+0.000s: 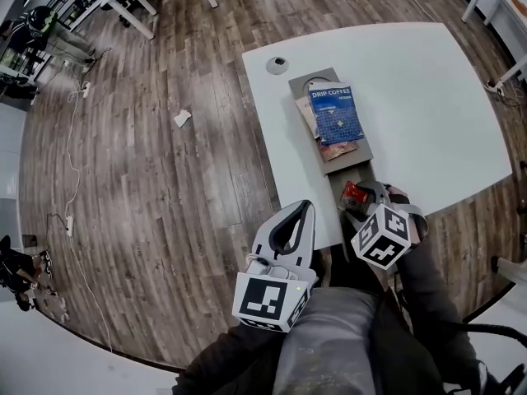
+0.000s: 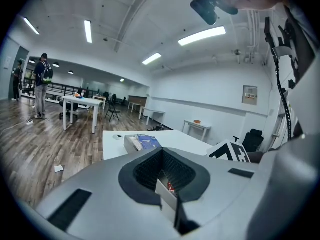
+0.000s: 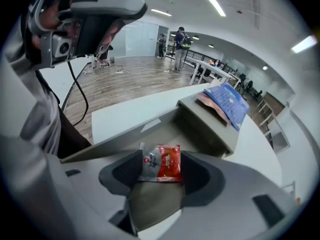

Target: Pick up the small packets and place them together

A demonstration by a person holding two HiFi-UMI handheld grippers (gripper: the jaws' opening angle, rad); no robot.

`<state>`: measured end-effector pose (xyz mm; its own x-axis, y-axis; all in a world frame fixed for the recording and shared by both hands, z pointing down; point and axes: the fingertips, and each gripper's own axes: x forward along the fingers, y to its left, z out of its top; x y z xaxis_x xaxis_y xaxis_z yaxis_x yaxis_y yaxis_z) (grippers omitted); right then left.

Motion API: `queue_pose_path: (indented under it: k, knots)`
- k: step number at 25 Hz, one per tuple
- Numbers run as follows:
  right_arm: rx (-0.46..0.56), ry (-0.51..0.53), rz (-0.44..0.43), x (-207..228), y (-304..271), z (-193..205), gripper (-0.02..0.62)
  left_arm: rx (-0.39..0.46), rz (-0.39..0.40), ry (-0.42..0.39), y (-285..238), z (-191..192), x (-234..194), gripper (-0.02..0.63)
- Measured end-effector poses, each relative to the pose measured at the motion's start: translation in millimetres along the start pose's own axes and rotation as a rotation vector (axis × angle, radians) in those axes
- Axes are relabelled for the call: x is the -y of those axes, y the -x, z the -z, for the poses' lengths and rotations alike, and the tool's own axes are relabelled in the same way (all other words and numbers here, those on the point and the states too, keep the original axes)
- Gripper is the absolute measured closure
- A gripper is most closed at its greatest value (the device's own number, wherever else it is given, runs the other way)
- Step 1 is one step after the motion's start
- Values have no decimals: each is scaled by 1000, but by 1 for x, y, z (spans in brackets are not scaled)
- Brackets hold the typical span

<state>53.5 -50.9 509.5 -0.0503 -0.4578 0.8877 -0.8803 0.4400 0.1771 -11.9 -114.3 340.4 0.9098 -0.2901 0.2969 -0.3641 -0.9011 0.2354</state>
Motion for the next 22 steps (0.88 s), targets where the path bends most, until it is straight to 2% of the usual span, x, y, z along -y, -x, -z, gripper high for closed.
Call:
queue_pose_path:
  k: [5, 6, 7, 8, 11, 14, 16, 19, 22]
  knots:
    - [-68, 81, 28, 7, -7, 3, 374, -27, -19, 16, -11, 9, -7, 603]
    - [-83, 112, 61, 12, -8, 4, 419, -31, -17, 18, -13, 10, -7, 603]
    - [-98, 144, 99, 17, -9, 5, 541, -34, -13, 20, -16, 12, -6, 603]
    - [-113, 167, 121, 21, -11, 7, 591, -36, -8, 20, -18, 13, -5, 603]
    - [-118, 154, 100, 20, -14, 8, 591, -37, 3, 14, -22, 13, -1, 603]
    - [-28, 21, 63, 20, -3, -4, 591, -27, 8, 8, -18, 8, 2, 603]
    - [24, -22, 97, 28, 6, -12, 587, -21, 4, 7, -15, 5, 1, 603]
    - [-20, 76, 180, 41, 5, -12, 572, -12, -10, 9, -11, 4, -3, 603]
    - [-106, 143, 181, 43, -7, -7, 572, -6, -24, 14, -6, 0, -9, 603]
